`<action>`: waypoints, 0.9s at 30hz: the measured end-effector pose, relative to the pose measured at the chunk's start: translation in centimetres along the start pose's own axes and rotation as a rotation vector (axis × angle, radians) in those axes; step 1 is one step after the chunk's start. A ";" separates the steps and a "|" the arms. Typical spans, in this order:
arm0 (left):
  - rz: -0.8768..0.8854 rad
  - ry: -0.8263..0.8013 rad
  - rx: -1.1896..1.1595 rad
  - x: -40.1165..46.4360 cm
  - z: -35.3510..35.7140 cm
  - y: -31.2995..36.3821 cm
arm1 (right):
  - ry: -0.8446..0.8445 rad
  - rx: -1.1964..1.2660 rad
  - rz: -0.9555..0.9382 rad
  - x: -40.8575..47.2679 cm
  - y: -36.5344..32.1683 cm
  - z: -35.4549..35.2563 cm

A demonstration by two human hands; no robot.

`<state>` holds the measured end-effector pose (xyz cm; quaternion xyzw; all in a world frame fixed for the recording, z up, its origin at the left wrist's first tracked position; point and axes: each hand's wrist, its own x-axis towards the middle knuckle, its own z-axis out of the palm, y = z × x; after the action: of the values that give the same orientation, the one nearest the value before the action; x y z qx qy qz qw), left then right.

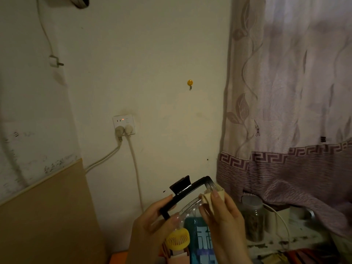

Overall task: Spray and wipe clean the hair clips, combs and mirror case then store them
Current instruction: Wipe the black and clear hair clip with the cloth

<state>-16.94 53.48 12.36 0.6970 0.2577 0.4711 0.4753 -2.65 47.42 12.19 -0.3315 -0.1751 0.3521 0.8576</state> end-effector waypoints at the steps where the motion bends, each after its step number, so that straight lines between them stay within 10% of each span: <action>1: -0.011 0.006 -0.015 0.1 -0.1 0.0 | -0.005 -0.020 0.002 0.1 0.1 -0.2; 16: -0.065 -0.108 -0.014 0.7 -1.5 -0.3 | -0.250 -0.768 -0.341 2.7 -2.3 -2.6; 27: -0.046 -0.129 0.030 0.8 -1.8 -0.8 | -0.241 -0.700 -0.225 3.1 -2.6 -5.0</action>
<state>-18.15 55.22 12.19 0.7270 0.2495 0.4101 0.4910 3.44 46.09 10.61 -0.5390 -0.4195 0.2115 0.6992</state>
